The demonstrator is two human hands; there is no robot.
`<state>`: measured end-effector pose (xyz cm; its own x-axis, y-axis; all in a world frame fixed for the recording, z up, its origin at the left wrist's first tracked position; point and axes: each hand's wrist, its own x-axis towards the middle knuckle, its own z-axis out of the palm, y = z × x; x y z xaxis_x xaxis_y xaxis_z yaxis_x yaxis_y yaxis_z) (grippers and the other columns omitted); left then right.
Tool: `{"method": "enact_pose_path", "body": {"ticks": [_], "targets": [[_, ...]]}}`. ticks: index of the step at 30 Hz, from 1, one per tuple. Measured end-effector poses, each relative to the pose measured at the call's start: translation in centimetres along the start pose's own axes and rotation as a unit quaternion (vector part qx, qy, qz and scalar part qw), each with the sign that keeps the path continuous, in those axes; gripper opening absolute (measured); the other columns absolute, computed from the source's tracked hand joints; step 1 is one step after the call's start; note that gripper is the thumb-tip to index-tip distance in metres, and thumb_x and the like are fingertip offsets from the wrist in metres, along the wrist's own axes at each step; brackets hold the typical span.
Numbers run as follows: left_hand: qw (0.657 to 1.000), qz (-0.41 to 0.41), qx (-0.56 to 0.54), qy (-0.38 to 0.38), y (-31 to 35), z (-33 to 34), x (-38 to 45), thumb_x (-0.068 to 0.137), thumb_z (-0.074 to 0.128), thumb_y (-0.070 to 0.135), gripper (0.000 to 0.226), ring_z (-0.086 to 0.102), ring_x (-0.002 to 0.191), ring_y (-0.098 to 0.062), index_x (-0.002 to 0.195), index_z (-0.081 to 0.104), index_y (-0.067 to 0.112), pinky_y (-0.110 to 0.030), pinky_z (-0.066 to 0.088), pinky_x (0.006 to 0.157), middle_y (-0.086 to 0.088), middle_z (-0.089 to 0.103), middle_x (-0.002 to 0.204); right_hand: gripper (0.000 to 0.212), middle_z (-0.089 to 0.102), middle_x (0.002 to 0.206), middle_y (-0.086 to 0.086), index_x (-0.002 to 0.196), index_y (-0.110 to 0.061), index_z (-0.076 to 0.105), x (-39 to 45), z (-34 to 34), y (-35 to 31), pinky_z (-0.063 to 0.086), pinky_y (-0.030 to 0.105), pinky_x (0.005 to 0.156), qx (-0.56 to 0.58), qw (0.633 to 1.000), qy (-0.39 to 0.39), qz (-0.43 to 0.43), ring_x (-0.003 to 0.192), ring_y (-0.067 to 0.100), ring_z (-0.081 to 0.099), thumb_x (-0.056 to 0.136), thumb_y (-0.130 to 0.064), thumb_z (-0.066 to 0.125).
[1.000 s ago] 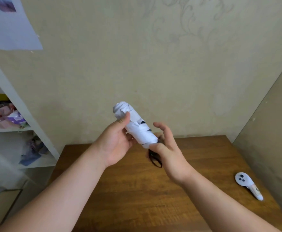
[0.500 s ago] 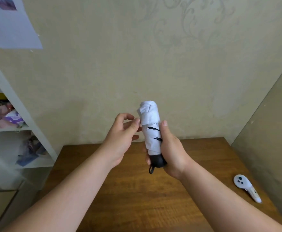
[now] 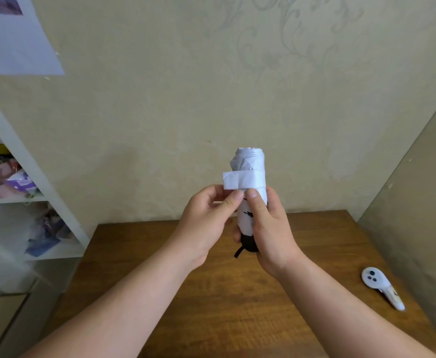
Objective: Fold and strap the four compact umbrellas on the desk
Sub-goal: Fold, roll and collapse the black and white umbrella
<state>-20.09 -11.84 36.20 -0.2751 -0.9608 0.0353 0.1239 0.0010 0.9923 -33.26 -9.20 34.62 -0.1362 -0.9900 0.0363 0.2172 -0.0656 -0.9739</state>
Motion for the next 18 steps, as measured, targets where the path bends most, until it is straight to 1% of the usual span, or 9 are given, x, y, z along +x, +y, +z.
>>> {"method": "enact_pose_path", "body": {"ticks": [2,5,9,10,12,13,15,16,18], "targets": [[0.999,-0.031,-0.036,0.005,0.7,0.2,-0.1,0.104,0.062,0.028,0.026,0.07,0.088,-0.038,0.112,0.071,0.005,-0.046,0.051,0.065,-0.01,0.078,0.102,0.024,0.067,0.088,0.004,0.117,-0.024,0.06,0.1,-0.1,0.0,0.049,0.039,0.055,-0.011,1.0,-0.001,-0.002,0.061,0.031,0.055,0.104,-0.044,0.057],[0.997,-0.066,-0.044,0.018,0.9,0.3,0.3,0.104,0.061,0.027,0.021,0.071,0.091,-0.023,0.1,0.076,0.014,-0.047,0.054,0.074,-0.002,0.077,0.093,0.024,0.068,0.089,0.002,0.117,-0.027,0.061,0.1,-0.2,0.1,0.05,0.037,0.055,-0.023,1.0,0.0,0.006,0.064,0.026,0.057,0.106,-0.046,0.052],[0.996,-0.088,-0.002,0.02,0.2,0.0,0.7,0.101,0.067,0.03,0.029,0.061,0.086,-0.016,0.074,0.079,0.029,-0.045,0.055,0.085,0.009,0.068,0.077,0.051,0.07,0.093,0.007,0.12,-0.017,0.065,0.1,-0.3,0.4,0.05,0.038,0.058,0.011,0.999,0.004,0.051,0.068,0.019,0.061,0.107,-0.057,0.036],[0.996,-0.085,0.014,0.024,0.2,-0.1,0.7,0.101,0.066,0.031,0.028,0.059,0.083,-0.012,0.076,0.079,0.028,-0.039,0.052,0.083,0.013,0.064,0.073,0.051,0.069,0.09,0.006,0.119,-0.017,0.066,0.1,-0.4,0.5,0.05,0.037,0.057,0.016,0.998,0.012,0.06,0.066,0.019,0.06,0.108,-0.056,0.036],[0.997,-0.068,0.033,0.011,0.1,-0.2,0.5,0.105,0.061,0.029,0.02,0.061,0.077,0.002,0.092,0.076,0.024,-0.026,0.045,0.08,0.021,0.066,0.07,0.047,0.063,0.083,0.006,0.112,-0.018,0.069,0.2,-0.3,0.4,0.048,0.036,0.054,0.026,0.996,0.035,0.071,0.062,0.02,0.055,0.108,-0.055,0.041],[0.998,-0.058,0.033,0.01,0.1,-0.1,0.3,0.106,0.059,0.028,0.018,0.065,0.08,0.008,0.101,0.075,0.021,-0.024,0.045,0.084,0.021,0.072,0.078,0.045,0.059,0.081,0.007,0.109,-0.018,0.07,0.2,-0.1,0.3,0.048,0.035,0.053,0.043,0.995,0.044,0.079,0.06,0.022,0.053,0.107,-0.055,0.044],[0.999,-0.039,0.023,0.018,-0.1,-0.1,0.2,0.107,0.058,0.026,0.02,0.069,0.092,0.007,0.111,0.074,0.014,-0.025,0.046,0.092,0.015,0.078,0.094,0.045,0.057,0.079,0.009,0.105,-0.017,0.073,0.2,0.1,0.1,0.046,0.034,0.05,0.086,0.99,0.049,0.096,0.055,0.023,0.05,0.106,-0.055,0.048],[0.999,-0.03,0.014,0.025,0.0,0.1,0.0,0.107,0.057,0.024,0.022,0.069,0.085,0.005,0.113,0.072,0.01,-0.022,0.048,0.088,0.014,0.077,0.089,0.046,0.057,0.078,0.008,0.104,-0.016,0.073,0.2,0.2,-0.1,0.045,0.033,0.049,0.102,0.989,0.045,0.101,0.053,0.023,0.049,0.106,-0.055,0.049],[0.999,-0.02,-0.011,0.029,0.3,0.4,-0.4,0.108,0.053,0.018,0.022,0.06,0.054,0.001,0.112,0.067,0.001,-0.015,0.05,0.065,0.017,0.069,0.067,0.047,0.059,0.074,0.007,0.104,-0.015,0.073,0.1,0.6,-0.4,0.044,0.033,0.047,0.123,0.986,0.032,0.108,0.048,0.025,0.047,0.106,-0.054,0.048]]}}
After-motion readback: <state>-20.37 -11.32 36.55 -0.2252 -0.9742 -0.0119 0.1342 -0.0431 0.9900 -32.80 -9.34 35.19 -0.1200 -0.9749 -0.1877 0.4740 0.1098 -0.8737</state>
